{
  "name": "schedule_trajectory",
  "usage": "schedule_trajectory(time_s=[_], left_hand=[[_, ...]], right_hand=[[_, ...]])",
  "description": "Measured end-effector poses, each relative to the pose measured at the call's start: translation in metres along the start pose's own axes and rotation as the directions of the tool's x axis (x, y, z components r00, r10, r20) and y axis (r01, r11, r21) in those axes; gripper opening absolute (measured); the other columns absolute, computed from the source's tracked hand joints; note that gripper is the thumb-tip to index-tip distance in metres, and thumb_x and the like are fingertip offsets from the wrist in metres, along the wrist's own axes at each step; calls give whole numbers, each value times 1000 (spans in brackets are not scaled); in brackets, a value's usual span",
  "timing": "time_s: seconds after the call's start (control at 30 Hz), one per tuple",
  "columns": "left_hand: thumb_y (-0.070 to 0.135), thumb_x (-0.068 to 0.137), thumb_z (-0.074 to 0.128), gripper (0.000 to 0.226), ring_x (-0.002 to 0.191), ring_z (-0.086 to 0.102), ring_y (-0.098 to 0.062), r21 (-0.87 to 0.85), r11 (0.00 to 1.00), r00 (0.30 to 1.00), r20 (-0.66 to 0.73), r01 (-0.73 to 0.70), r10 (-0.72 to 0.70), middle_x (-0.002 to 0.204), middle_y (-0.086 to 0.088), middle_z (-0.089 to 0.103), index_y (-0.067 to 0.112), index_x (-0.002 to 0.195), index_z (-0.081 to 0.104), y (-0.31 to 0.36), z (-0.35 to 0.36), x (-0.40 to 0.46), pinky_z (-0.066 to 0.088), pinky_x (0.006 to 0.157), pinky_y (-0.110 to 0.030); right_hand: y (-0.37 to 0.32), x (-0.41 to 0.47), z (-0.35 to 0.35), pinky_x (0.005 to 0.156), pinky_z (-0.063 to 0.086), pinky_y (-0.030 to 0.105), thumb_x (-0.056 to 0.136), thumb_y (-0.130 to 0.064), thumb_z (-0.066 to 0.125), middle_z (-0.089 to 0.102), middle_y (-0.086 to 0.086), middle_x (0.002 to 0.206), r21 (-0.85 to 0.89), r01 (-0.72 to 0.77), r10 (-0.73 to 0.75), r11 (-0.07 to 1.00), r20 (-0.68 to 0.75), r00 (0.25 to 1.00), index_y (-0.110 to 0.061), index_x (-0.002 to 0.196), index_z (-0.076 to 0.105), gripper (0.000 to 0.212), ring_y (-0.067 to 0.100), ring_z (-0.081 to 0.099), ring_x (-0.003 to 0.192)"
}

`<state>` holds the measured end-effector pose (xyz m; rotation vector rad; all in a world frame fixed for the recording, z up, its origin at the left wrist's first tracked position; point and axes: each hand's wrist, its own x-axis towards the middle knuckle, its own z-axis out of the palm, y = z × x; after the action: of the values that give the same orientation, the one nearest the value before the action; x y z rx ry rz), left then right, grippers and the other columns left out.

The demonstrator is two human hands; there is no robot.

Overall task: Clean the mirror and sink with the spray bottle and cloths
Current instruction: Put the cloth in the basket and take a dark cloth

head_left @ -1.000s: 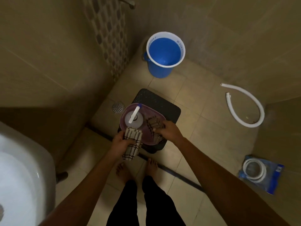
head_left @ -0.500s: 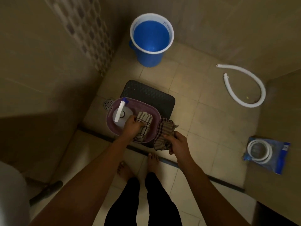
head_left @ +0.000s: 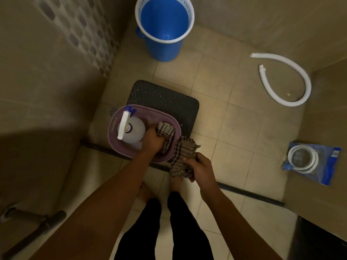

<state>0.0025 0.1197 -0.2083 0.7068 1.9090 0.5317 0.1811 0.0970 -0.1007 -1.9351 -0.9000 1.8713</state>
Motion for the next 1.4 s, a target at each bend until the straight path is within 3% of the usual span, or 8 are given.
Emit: schedule_trajectory(time_s=[0.17,0.3,0.5,0.73,0.87,0.97,1.17,1.4], left_hand=[[16,87,62,35,112,59,-25,260,952,982,-47,-164,182,120,-7,61,12,121,54,4,-2,-16,48,98,-36],[15,87,62,53,114,55,-28,465,846,953,-14,-263,304,134,-10,49,19,137,46,3,-13,-33,49,97,-41],[23,90,61,61,108,60,-26,540,756,928,187,-370,321,134,-8,52,24,145,34,-5,-9,-31,54,89,-42],[24,92,55,54,120,55,-31,637,683,934,215,-356,286,137,-11,48,20,140,32,1,8,-17,51,95,-44],[17,93,55,49,115,57,-34,568,761,949,165,-315,270,133,-14,53,15,139,38,6,5,-20,49,96,-45],[30,96,50,49,124,53,-27,481,805,937,213,-346,275,142,-8,50,18,141,38,7,-6,-31,44,105,-44],[16,95,56,26,108,61,-17,214,925,948,5,-313,319,118,-5,66,13,120,59,49,-42,-108,44,98,-27],[-12,86,53,60,107,61,8,-245,863,897,-103,-442,430,115,17,64,36,121,56,88,-76,-208,50,94,-17]], right_hand=[[-9,-2,4,50,49,17,91,-6,63,70,8,88,7,-10,10,1000,-1,1000,-7,99,66,9,17,66,71],[-14,0,6,85,59,46,89,-9,65,74,11,99,3,-19,19,1000,-9,1000,-15,95,68,10,29,71,94],[-17,3,4,65,54,28,89,-9,65,73,6,93,-12,12,-13,1000,-28,1000,-17,93,68,10,23,70,89],[-5,9,3,81,58,42,89,-8,65,73,11,95,1,-1,1,1000,-29,1000,-16,91,67,9,28,71,92],[-5,6,2,79,58,41,89,-7,66,73,11,95,3,5,-5,1000,-19,1000,-15,92,68,9,28,71,91],[-15,-2,2,55,53,20,90,-5,65,71,5,84,10,34,-34,999,10,999,-13,92,67,9,13,67,69],[-53,-32,4,41,41,11,91,-3,62,65,3,77,19,99,-100,995,96,990,-7,99,64,9,2,60,52],[-97,-73,14,45,43,15,93,-13,64,72,8,92,54,119,-127,991,187,974,-12,111,69,19,9,66,68]])
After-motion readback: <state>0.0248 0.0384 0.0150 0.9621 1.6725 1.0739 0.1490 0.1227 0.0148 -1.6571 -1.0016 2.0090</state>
